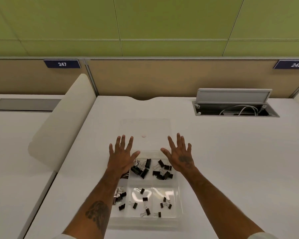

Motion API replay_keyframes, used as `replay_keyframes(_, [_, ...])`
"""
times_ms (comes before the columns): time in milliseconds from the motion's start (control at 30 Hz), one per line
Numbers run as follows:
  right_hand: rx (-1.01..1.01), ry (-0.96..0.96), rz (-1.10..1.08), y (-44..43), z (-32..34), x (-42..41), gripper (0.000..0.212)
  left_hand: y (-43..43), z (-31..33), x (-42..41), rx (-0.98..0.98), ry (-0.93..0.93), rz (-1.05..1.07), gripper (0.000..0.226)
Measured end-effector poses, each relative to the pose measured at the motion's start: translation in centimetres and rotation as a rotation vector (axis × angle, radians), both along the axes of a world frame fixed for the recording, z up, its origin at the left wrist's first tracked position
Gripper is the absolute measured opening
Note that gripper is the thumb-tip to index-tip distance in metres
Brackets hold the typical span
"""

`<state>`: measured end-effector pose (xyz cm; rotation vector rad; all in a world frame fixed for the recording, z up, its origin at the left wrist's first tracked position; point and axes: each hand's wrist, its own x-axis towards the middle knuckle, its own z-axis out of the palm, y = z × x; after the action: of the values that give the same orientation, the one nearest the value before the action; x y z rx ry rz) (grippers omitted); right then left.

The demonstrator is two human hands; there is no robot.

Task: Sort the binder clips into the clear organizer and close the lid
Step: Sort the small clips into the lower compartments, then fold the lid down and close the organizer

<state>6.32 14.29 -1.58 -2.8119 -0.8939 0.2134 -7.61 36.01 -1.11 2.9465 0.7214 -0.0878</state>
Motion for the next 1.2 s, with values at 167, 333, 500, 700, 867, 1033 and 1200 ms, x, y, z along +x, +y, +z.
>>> replay_keyframes(167, [-0.005, 0.001, -0.055, 1.5, 0.3, 2.1, 0.085, 2.2, 0.2, 2.9, -0.017, 0.006, -0.038, 0.087])
replay_keyframes(333, [0.013, 0.055, -0.090, 3.3, 0.1, 4.1, 0.085, 4.5, 0.0, 5.3, -0.047, 0.017, -0.041, 0.085])
replay_keyframes(500, [0.157, 0.280, -0.222, 5.4, -0.4, 6.3, 0.072, 6.5, -0.9, 7.2, -0.215, 0.021, 0.080, 0.077])
replay_keyframes(700, [0.261, 0.443, -0.333, 7.0, -1.9, 9.0, 0.066, 8.8, -2.1, 10.0, -0.421, 0.010, 0.322, 0.080])
replay_keyframes(867, [0.323, 0.497, -0.420, 8.3, -2.4, 9.9, 0.066, 10.1, -3.1, 11.8, -0.611, -0.034, 0.541, 0.083])
replay_keyframes(1033, [0.469, 0.544, -0.506, 9.4, -2.1, 9.7, 0.065, 9.7, -2.5, 12.6, -0.666, -0.097, 0.611, 0.085])
replay_keyframes(1200, [0.651, 0.621, -0.589, 9.0, -0.9, 9.6, 0.062, 10.2, -1.4, 11.9, -0.824, -0.252, 0.647, 0.089])
